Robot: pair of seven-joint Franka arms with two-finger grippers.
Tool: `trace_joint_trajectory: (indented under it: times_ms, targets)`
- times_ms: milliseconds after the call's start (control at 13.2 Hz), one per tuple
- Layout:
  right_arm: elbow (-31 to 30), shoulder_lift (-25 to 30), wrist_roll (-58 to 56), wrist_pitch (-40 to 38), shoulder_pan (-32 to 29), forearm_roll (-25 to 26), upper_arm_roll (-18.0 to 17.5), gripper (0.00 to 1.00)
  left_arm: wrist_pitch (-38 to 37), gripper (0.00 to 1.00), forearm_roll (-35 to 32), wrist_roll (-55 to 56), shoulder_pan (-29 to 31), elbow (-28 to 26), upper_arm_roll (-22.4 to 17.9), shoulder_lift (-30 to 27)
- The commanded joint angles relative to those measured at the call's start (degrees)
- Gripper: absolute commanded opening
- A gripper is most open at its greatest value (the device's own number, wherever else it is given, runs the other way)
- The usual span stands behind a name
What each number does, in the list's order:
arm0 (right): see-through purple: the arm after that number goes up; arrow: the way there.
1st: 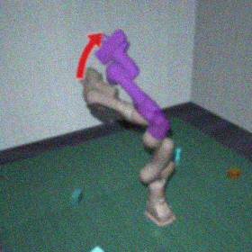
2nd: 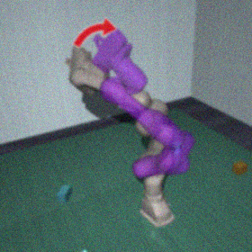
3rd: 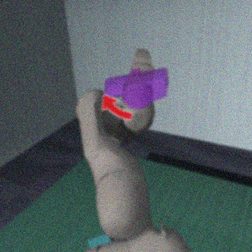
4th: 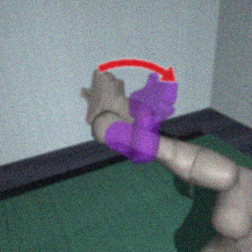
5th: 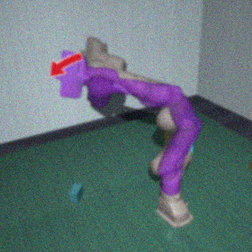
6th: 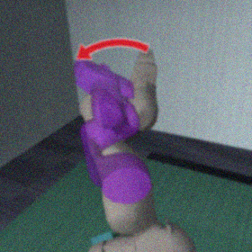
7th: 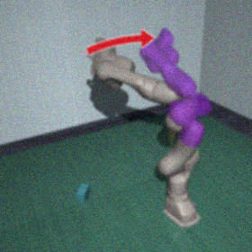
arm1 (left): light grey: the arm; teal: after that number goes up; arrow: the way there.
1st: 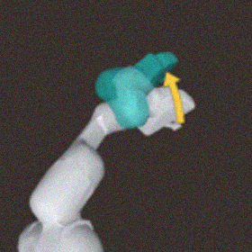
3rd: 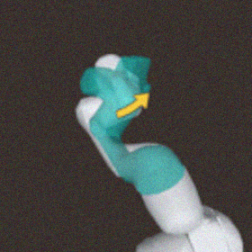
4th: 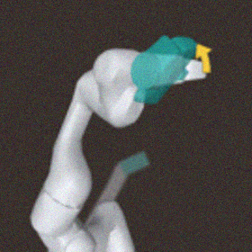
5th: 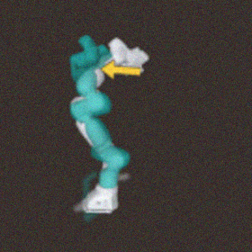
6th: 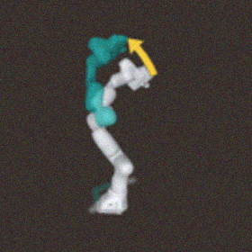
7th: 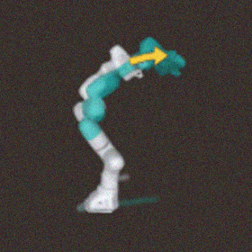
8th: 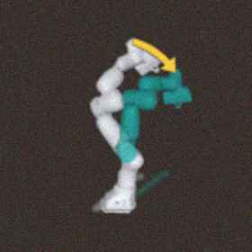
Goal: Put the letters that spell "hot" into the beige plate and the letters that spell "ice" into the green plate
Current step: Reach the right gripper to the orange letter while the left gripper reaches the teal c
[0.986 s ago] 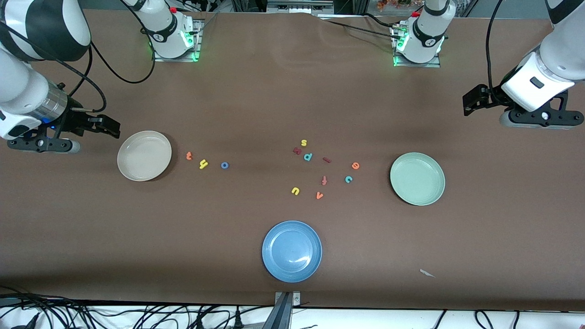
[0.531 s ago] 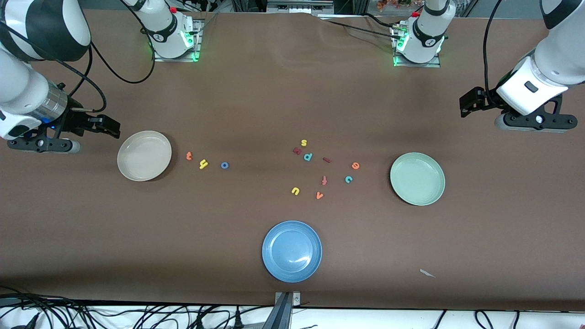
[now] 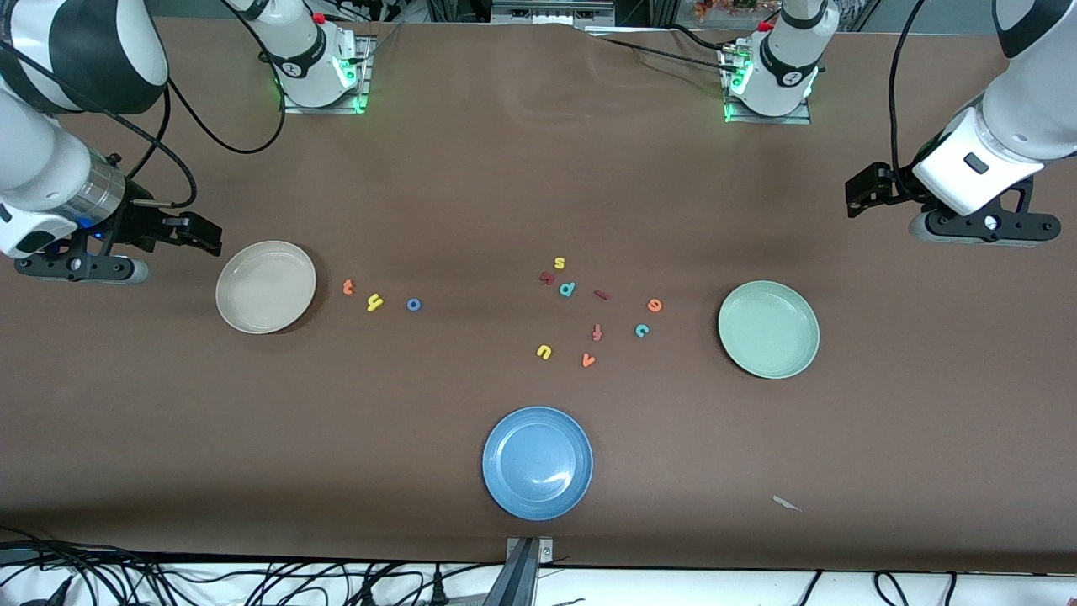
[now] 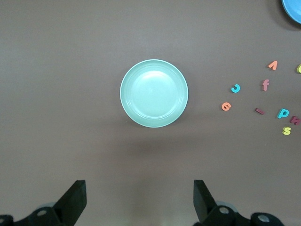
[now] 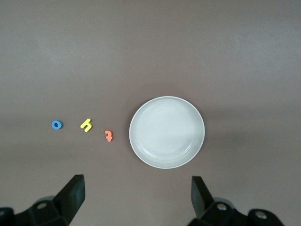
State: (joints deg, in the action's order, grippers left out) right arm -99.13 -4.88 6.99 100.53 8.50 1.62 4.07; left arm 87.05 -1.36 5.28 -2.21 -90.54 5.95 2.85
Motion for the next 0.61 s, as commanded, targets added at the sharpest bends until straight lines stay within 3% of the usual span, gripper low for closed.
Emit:
trace_joint_trajectory:
  times_ms: [0, 303, 531]
  targets:
    - [-0.89, 0.66, 1.19, 0.55, 0.20, 1.01, -0.29, 1.00, -0.57, 1.00, -1.54, -0.18, -0.34, 0.63, 0.12, 0.23]
    - [-3.61, -0.48, 4.35, 3.87, 0.46, 0.93, -2.92, 1.00, -0.57, 1.00, -1.54, -0.09, -0.34, 0.72, 0.20, 0.14]
    - [-4.32, -4.42, 4.44, 5.99, 0.55, 0.22, -4.51, 1.00, -0.48, 1.00, -1.98, -0.18, 0.27, 0.54, 0.29, 0.23]
